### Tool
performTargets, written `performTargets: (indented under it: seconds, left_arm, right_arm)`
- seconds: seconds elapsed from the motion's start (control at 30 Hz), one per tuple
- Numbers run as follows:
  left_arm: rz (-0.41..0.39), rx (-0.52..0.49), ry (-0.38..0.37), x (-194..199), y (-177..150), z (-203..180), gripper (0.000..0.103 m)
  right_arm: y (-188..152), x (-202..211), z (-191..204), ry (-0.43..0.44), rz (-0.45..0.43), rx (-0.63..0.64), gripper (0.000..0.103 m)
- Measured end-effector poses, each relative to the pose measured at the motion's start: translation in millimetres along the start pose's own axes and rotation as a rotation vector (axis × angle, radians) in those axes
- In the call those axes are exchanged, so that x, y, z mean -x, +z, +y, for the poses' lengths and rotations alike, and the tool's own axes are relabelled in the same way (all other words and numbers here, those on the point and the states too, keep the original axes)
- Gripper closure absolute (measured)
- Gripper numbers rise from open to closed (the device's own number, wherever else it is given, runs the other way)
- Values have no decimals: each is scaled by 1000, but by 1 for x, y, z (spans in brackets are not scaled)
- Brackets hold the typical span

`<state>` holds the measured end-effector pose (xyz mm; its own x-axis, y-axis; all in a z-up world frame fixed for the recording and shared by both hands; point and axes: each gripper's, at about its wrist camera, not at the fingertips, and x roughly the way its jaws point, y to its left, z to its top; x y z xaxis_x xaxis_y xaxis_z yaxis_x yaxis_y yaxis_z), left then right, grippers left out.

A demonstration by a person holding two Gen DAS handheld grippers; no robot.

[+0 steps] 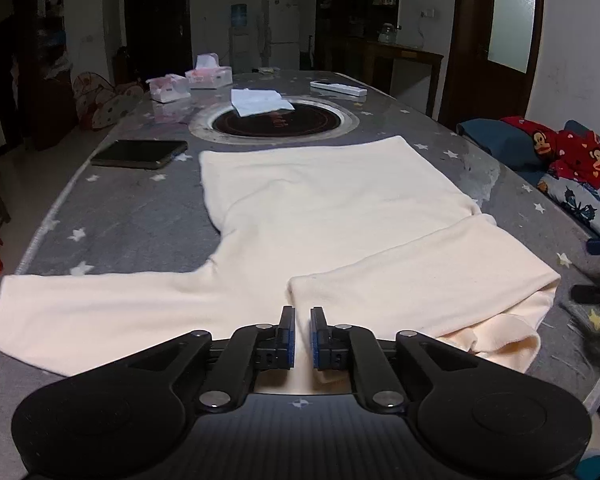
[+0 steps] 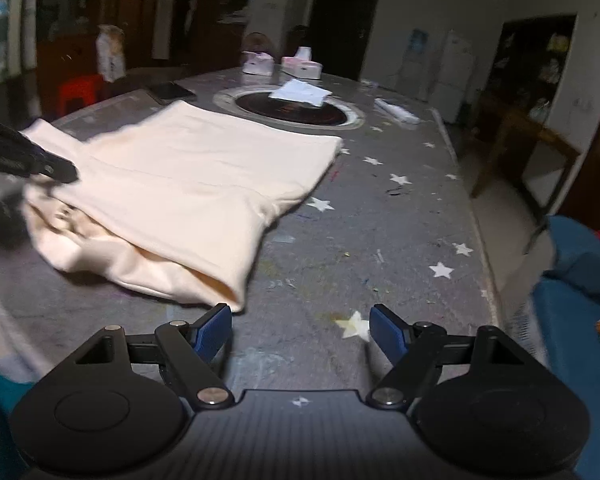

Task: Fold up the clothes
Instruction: 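Fold the side edge inward over the body with the left gripper, then grasp the sleeve cuff nearest the left gripper with the left gripper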

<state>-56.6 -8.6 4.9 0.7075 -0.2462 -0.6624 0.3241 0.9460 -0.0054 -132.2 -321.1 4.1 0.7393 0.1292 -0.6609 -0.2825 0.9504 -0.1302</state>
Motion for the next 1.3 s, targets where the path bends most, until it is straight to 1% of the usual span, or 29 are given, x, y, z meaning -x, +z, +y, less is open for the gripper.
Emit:
performTargets:
  seconds: [0.07, 0.1, 0.17, 0.2, 0.27, 0.33, 0.37, 0.43, 0.5, 0.57, 0.63, 0.73, 0.8, 0.83, 0.87, 0.97, 1.07, 1.13, 1.17, 1.23, 1.3]
  left_arm:
    - [-16, 8, 10, 4, 3, 2, 94]
    - [-30, 15, 6, 7, 5, 2, 94]
    - [-54, 24, -19, 9, 10, -1, 94]
    - [-64, 28, -34, 10, 12, -3, 94]
    - [-68, 31, -71, 6, 15, -9, 94]
    - [-55, 34, -90, -2, 14, -14, 94]
    - [-46, 39, -96, -6, 14, -15, 94]
    - [-19, 59, -89, -15, 11, -13, 94]
    - [1, 81, -79, -21, 6, -8, 94]
    - [-5, 100, -78, -19, 4, -2, 94]
    - [-17, 117, -53, -13, 4, 5, 93]
    - [-49, 184, 7, 0, 3, 27, 92]
    - [-67, 241, 88, 7, 1, 46, 91]
    - [-71, 278, 146, 10, 0, 58, 86]
    - [-75, 313, 202, 12, -2, 70, 79]
    - [-84, 400, 355, 18, -8, 104, 65]
    - [-84, 466, 479, 20, -13, 137, 61]
    - [-79, 509, 524, 20, -16, 158, 56]
    - [-76, 529, 543, 19, -18, 168, 55]
    - [-70, 559, 550, 16, -21, 182, 55]
    - [-65, 591, 540, 13, -23, 194, 55]
  right_arm:
    - [11, 5, -6, 47, -27, -31, 33]
    - [18, 5, -9, 72, -42, -45, 38]
    - [31, 5, -13, 123, -73, -72, 43]
    - [38, 0, -13, 154, -82, -79, 47]
    - [50, -17, -8, 200, -88, -74, 53]
    - [59, -35, -2, 244, -80, -65, 61]
    - [63, -44, 2, 267, -72, -62, 68]
    - [65, -61, 8, 293, -48, -61, 70]
    - [64, -76, 12, 298, -23, -59, 70]
    - [62, -86, 15, 288, -9, -51, 72]
    - [64, -83, 17, 288, -17, -42, 72]
    - [67, -79, 20, 288, -29, -28, 70]
    - [69, -76, 23, 293, -39, -19, 70]
    - [70, -74, 25, 297, -44, -14, 70]
    - [71, -73, 27, 305, -48, -9, 69]
    - [74, -67, 32, 316, -61, 5, 64]
    - [76, -62, 37, 323, -74, 18, 63]
    - [78, -58, 41, 328, -83, 27, 60]
    - [78, -56, 42, 331, -88, 31, 58]
    - [80, -52, 46, 336, -97, 40, 57]
    - [80, -49, 48, 338, -103, 44, 57]
